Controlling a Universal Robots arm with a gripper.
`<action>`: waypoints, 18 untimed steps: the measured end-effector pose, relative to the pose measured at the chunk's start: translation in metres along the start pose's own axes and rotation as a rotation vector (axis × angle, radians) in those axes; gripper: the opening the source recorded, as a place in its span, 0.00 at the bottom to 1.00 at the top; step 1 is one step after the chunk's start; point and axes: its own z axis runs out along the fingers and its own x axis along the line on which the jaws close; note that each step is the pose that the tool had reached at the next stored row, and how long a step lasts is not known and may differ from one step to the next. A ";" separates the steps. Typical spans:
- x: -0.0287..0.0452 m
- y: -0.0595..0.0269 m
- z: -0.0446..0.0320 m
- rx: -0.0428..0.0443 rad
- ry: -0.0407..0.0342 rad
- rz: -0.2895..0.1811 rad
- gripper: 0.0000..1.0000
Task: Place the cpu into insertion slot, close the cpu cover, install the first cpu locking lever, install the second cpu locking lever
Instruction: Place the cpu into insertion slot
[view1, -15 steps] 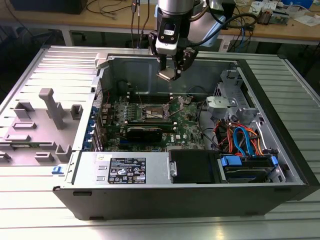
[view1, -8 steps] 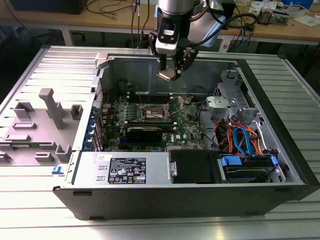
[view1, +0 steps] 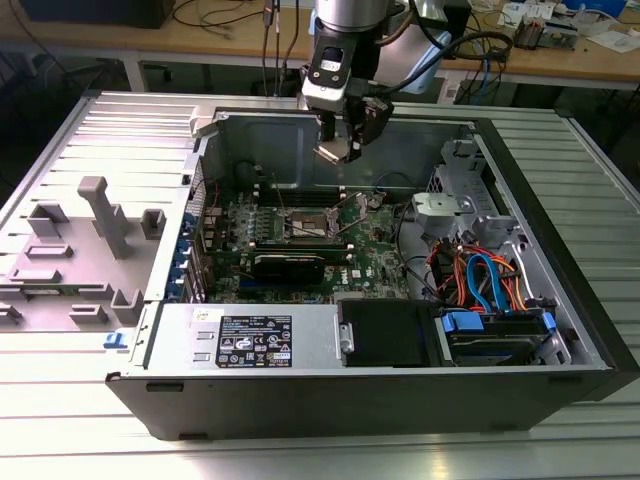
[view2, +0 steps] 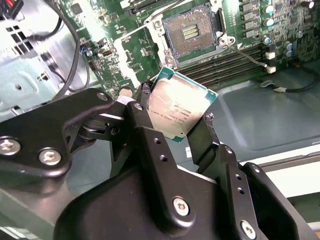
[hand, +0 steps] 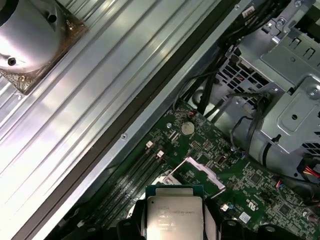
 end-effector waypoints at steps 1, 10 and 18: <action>0.0000 0.0000 0.0004 -0.0003 -0.0020 0.025 0.55; 0.0000 -0.0002 0.0024 -0.0011 -0.0096 0.121 0.55; 0.0000 -0.0003 0.0036 -0.0007 -0.0121 0.148 0.55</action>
